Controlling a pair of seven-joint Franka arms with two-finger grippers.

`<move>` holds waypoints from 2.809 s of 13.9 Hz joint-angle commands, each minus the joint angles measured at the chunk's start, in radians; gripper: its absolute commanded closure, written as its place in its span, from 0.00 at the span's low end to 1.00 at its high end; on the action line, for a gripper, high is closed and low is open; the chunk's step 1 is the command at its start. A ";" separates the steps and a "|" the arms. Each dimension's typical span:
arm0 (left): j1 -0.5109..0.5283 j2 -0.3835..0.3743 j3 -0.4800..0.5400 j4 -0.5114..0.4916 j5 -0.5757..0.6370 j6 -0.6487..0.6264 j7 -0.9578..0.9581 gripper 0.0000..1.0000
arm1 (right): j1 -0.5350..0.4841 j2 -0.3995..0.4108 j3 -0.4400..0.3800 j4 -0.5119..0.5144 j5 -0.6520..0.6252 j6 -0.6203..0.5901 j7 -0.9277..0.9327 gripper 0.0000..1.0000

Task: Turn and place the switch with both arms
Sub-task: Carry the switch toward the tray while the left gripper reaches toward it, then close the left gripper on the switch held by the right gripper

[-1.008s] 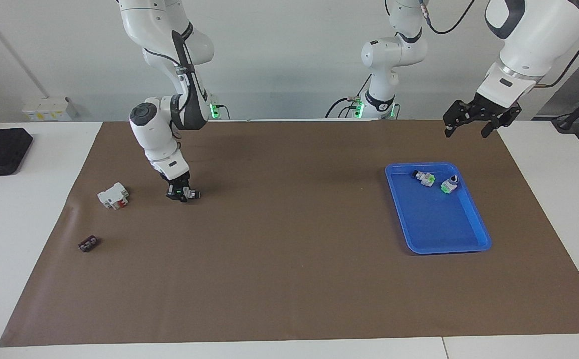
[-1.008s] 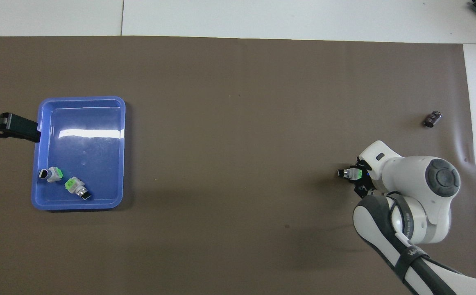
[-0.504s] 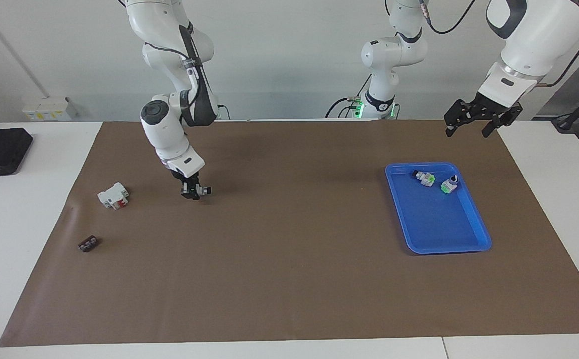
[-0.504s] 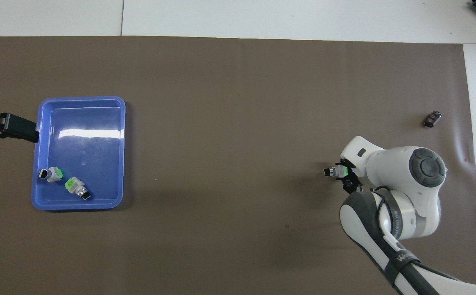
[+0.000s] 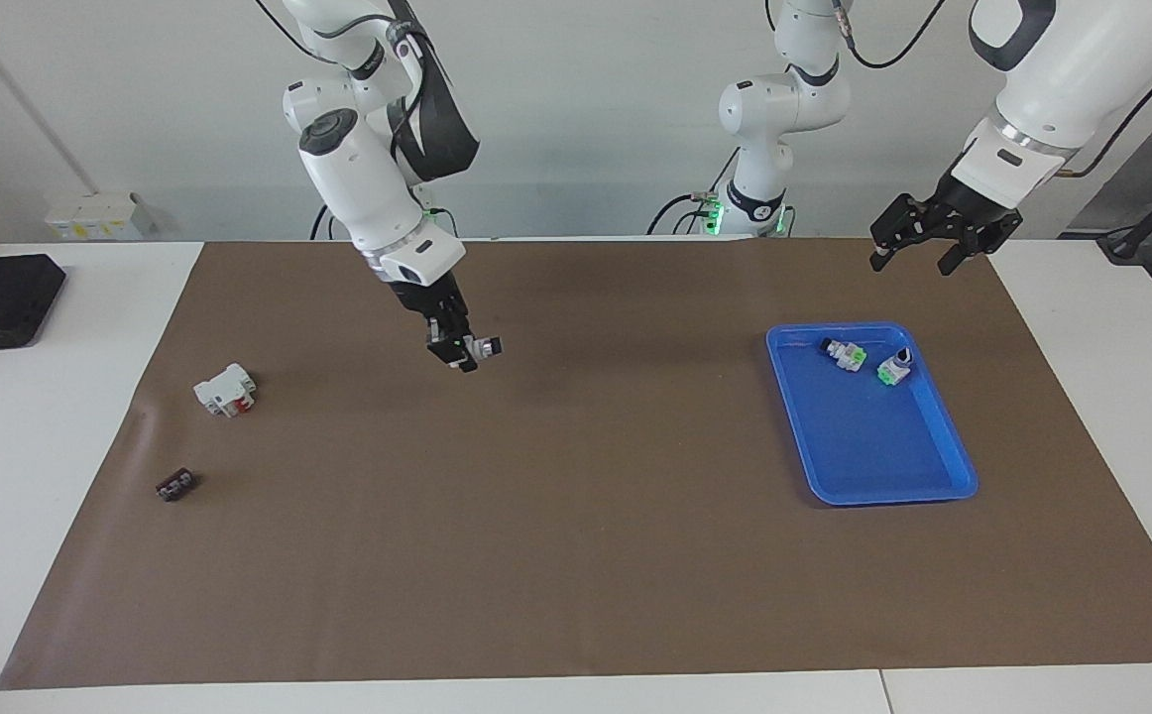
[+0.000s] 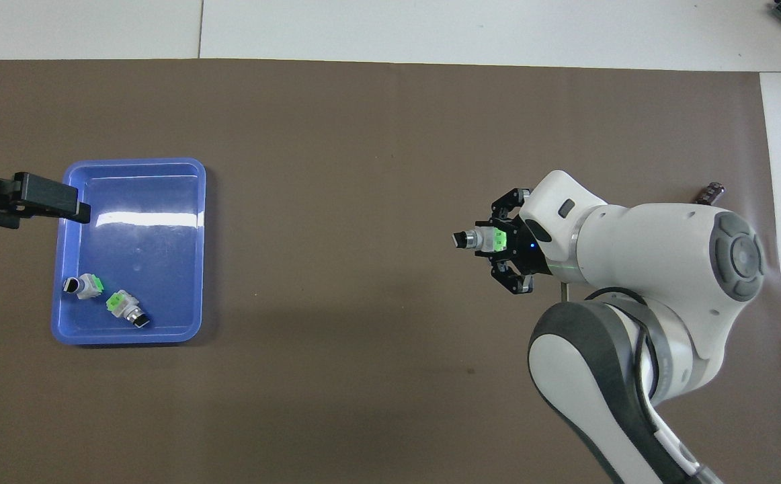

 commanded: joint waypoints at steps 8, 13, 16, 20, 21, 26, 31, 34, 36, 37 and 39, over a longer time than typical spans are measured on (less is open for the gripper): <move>-0.016 -0.085 -0.019 -0.226 -0.519 0.188 -0.109 0.19 | 0.064 0.018 0.229 0.157 0.168 0.213 0.408 1.00; -0.036 -0.084 -0.019 -0.226 -0.641 0.173 -0.115 0.35 | 0.068 0.013 0.231 0.150 0.151 0.222 0.425 1.00; -0.068 -0.084 -0.021 -0.226 -0.670 0.171 -0.118 0.45 | 0.069 0.013 0.232 0.150 0.135 0.236 0.427 1.00; -0.125 -0.084 -0.021 -0.225 -0.670 0.188 -0.197 0.56 | 0.084 0.018 0.237 0.151 0.088 0.256 0.471 1.00; -0.127 -0.082 -0.022 -0.223 -0.672 0.191 -0.208 0.56 | 0.084 0.018 0.237 0.151 0.088 0.256 0.473 1.00; -0.163 -0.084 -0.022 -0.225 -0.670 0.179 -0.220 0.57 | 0.084 0.018 0.237 0.151 0.086 0.256 0.476 1.00; -0.185 -0.085 -0.021 -0.225 -0.664 0.162 -0.234 0.63 | 0.084 0.018 0.237 0.151 0.086 0.256 0.476 1.00; -0.185 -0.087 -0.021 -0.225 -0.658 0.139 -0.234 0.67 | 0.084 0.018 0.237 0.151 0.086 0.256 0.476 1.00; -0.186 -0.093 -0.021 -0.231 -0.655 0.123 -0.234 0.71 | 0.084 0.018 0.237 0.151 0.086 0.256 0.476 1.00; -0.186 -0.095 -0.021 -0.234 -0.655 0.122 -0.233 0.72 | 0.084 0.018 0.237 0.151 0.086 0.256 0.476 1.00; -0.186 -0.098 -0.021 -0.243 -0.653 0.124 -0.230 0.75 | 0.086 0.018 0.237 0.151 0.086 0.256 0.476 1.00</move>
